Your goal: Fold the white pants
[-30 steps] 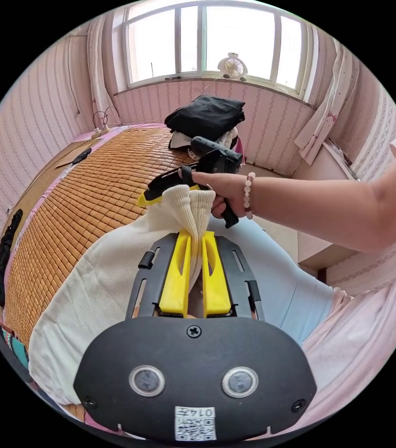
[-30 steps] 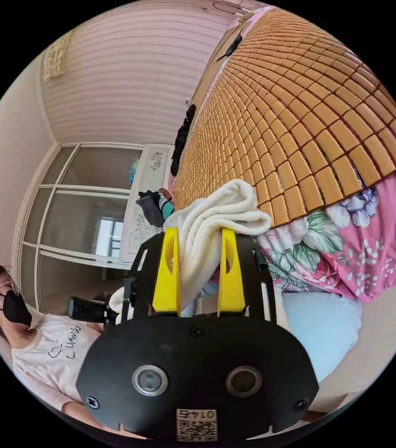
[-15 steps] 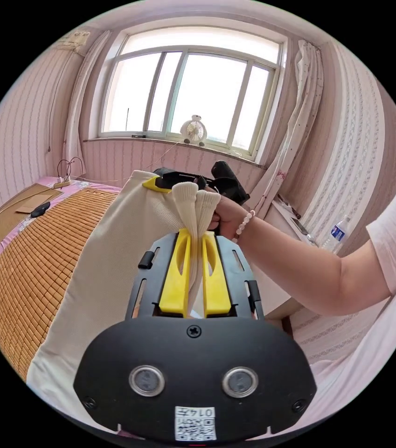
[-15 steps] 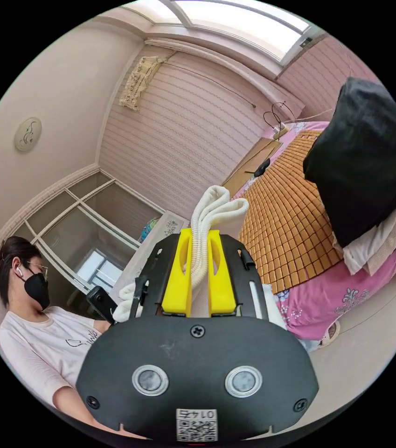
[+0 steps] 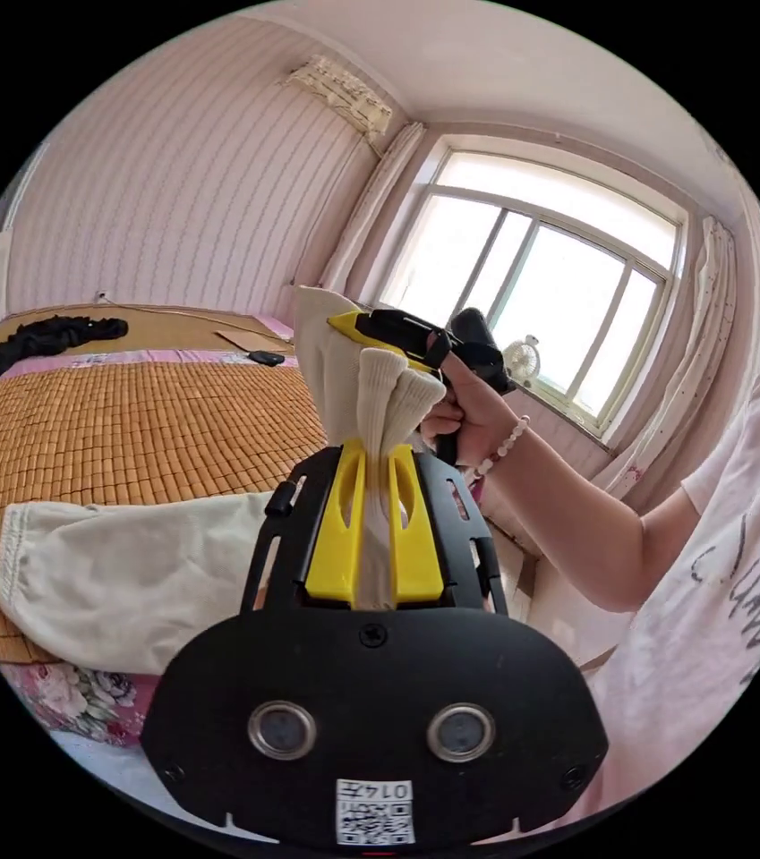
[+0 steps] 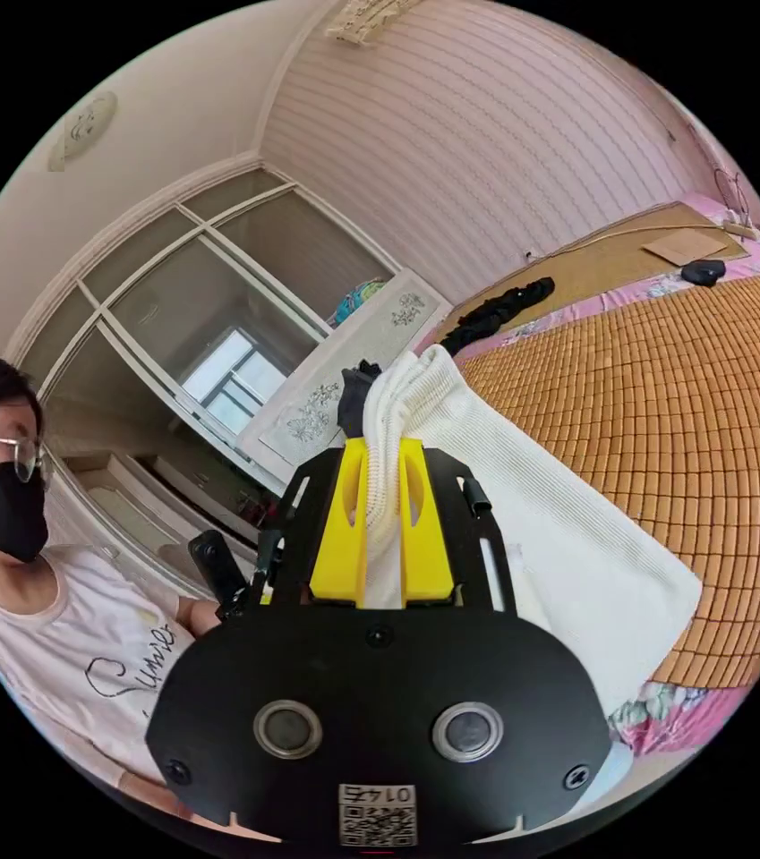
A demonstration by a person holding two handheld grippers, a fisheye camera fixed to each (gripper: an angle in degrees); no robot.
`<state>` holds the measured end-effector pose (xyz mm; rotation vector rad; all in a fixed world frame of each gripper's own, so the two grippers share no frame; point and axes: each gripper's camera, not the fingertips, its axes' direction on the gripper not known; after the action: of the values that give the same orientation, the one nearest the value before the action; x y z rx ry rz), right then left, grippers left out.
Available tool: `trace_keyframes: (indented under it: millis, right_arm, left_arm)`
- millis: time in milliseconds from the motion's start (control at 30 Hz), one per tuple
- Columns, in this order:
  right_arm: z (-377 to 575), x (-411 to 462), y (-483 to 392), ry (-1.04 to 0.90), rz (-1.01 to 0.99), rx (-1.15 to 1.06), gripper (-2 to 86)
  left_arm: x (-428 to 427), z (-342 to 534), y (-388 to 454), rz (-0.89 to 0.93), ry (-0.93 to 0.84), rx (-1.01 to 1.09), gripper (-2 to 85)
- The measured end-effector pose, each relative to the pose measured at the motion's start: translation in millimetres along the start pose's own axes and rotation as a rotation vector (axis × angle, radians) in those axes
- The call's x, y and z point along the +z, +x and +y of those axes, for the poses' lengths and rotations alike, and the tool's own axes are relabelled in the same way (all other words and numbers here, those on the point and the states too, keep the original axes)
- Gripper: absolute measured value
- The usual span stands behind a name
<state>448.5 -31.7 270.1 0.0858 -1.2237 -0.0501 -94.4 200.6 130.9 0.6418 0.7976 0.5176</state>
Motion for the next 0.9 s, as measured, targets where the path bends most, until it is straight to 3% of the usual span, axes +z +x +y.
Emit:
trace_keyframes:
  millis: [167,233,333,400,600,700,900]
  right_arm:
    - [-33.4,208.4,-38.7,-0.177,-0.015,-0.036,7.9]
    - [-22.5,258.2,-29.3,-0.289,-0.005,-0.006,7.0]
    - [12.3,285.7,-18.3,-0.394,0.039,-0.007,5.7]
    - [32.4,281.5,-14.8,-0.433,0.108,-0.048,5.6]
    - [44.7,272.4,3.5,-0.447,0.291,-0.044,7.4]
    - [14.6,319.2,-12.5,-0.487,0.357,-0.170,13.5]
    - [-49.1,457.6,-30.9,-0.665,0.388,-0.363,17.7]
  left_arm:
    - [-85.6,18.1,-115.6,-0.432,-0.004,-0.170,5.9]
    - [-92.1,64.3,-197.3,-0.594,-0.147,-0.354,8.4]
    - [-94.3,118.8,-279.2,-0.485,-0.313,-0.726,9.4]
    - [-106.8,137.0,-297.3,-0.344,-0.218,-0.851,9.5]
    - [-127.6,135.4,-290.6,-0.440,-0.092,-0.735,13.8]
    - [-123.6,143.2,-305.9,-0.377,-0.061,-0.785,15.1]
    - [-133.7,159.5,-312.0,-0.322,0.012,-0.776,5.5]
